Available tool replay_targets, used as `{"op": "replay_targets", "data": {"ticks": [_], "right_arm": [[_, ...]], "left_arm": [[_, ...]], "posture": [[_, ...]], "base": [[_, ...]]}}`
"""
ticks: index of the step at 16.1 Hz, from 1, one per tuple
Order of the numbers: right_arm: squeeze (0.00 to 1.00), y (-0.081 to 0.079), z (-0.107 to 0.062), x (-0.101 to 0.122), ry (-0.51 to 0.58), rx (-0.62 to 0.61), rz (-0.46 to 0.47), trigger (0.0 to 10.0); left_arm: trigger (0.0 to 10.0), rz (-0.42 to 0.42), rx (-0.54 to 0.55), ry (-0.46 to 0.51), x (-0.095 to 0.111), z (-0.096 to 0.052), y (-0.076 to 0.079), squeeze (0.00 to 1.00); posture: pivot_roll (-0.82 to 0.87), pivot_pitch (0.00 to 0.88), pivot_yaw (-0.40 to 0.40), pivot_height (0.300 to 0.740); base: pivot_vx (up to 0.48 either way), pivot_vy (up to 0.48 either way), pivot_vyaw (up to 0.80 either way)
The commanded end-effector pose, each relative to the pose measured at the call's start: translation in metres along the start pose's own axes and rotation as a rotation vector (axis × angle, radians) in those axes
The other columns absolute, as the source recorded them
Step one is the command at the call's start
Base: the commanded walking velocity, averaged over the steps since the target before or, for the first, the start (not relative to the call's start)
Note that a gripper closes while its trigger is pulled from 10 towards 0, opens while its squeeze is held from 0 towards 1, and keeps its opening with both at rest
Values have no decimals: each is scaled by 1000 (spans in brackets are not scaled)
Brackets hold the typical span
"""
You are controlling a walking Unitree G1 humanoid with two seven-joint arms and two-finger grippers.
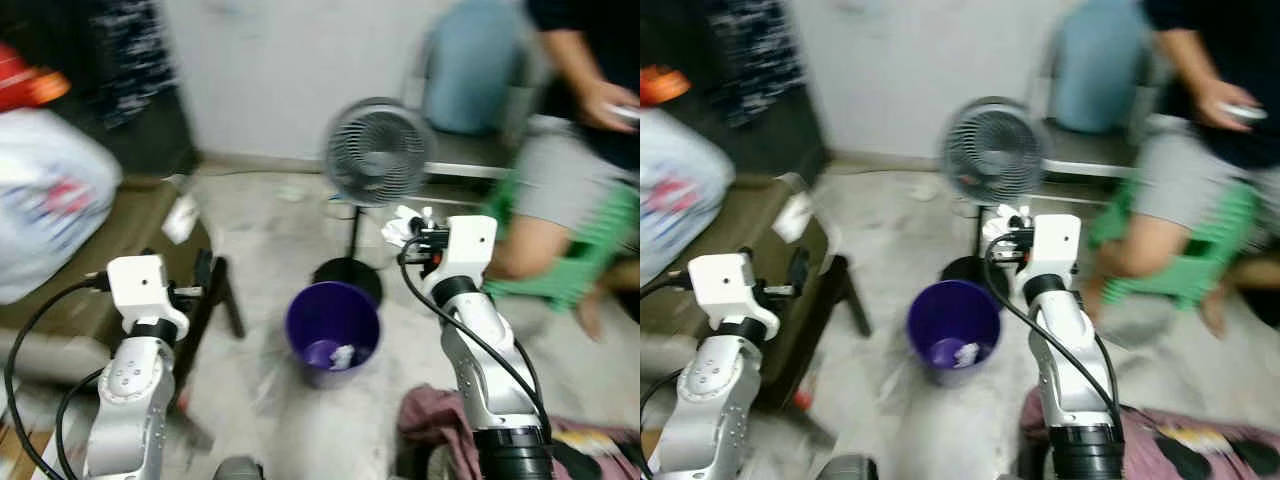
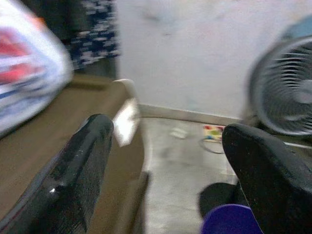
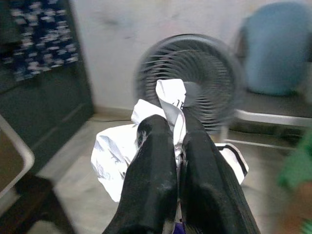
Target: Clean up the room
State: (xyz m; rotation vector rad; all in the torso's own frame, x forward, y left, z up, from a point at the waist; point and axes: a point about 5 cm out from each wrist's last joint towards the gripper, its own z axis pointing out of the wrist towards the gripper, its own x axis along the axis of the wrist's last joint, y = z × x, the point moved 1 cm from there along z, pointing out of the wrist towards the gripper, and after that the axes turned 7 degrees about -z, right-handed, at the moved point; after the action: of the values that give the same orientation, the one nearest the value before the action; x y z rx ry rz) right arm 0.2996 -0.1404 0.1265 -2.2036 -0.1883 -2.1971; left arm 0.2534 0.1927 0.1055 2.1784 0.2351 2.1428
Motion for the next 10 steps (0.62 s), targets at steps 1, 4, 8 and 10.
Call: {"op": "replay_targets", "data": {"ticks": [1, 4, 8, 10], "right_arm": [[0, 3, 1, 6, 16, -10, -6, 10000], [0, 3, 1, 6, 13, -9, -7, 10000], [0, 0, 5, 10, 27, -6, 0, 10000], [0, 0, 8, 13, 36, -13, 20, 10000]], "left_arm": [[10000, 3, -9, 1, 3, 0, 0, 0], [10000, 7, -15, -3, 3, -1, 0, 0], [10000, 11, -20, 10, 7, -1, 2, 0], [10000, 17, -22, 21, 11, 0, 3, 0]], "posture": [[-65, 0, -7, 740], [-63, 0, -8, 740], [-58, 0, -10, 740], [-53, 0, -11, 740]], "base": [[0, 0, 800], [0, 0, 800], [0, 0, 777], [0, 0, 0]]}}
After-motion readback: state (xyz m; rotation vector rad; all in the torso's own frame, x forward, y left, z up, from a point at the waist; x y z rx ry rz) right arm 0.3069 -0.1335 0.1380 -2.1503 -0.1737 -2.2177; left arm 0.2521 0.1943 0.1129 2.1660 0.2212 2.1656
